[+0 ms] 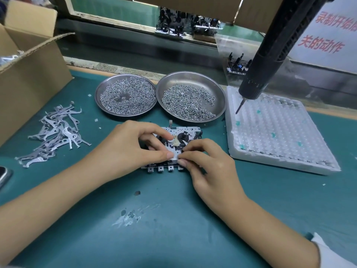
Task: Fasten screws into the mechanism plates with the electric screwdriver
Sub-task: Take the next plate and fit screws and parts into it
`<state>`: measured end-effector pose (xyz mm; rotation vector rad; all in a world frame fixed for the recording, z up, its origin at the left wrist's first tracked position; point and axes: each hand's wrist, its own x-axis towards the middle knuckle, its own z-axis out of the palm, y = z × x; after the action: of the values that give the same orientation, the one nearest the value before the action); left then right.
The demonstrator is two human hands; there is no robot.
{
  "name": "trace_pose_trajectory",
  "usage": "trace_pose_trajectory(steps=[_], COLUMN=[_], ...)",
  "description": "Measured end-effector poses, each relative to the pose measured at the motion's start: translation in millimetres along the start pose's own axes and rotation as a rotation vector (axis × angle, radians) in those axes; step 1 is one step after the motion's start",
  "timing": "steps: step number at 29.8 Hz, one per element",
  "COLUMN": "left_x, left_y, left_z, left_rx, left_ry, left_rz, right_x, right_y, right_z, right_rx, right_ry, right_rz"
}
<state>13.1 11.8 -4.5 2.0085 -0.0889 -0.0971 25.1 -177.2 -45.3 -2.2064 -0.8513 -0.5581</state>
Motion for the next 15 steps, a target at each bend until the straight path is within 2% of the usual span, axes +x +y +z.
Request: trace_pose_trajectory(steps=[7,15], left_x=[2,2], left_y=[-5,-4], left_z=[0,-1], left_rx=[-0.006,-0.005], left_ry=[-0.012,-0.015], left_rz=[0.015,0.039], right_x=[1,5], right_y=[-2,0], right_z=[3,-6], right_rx=[-0.024,0.279], right_ry=[0.003,0.038], right_rz=[-0.004,0.168])
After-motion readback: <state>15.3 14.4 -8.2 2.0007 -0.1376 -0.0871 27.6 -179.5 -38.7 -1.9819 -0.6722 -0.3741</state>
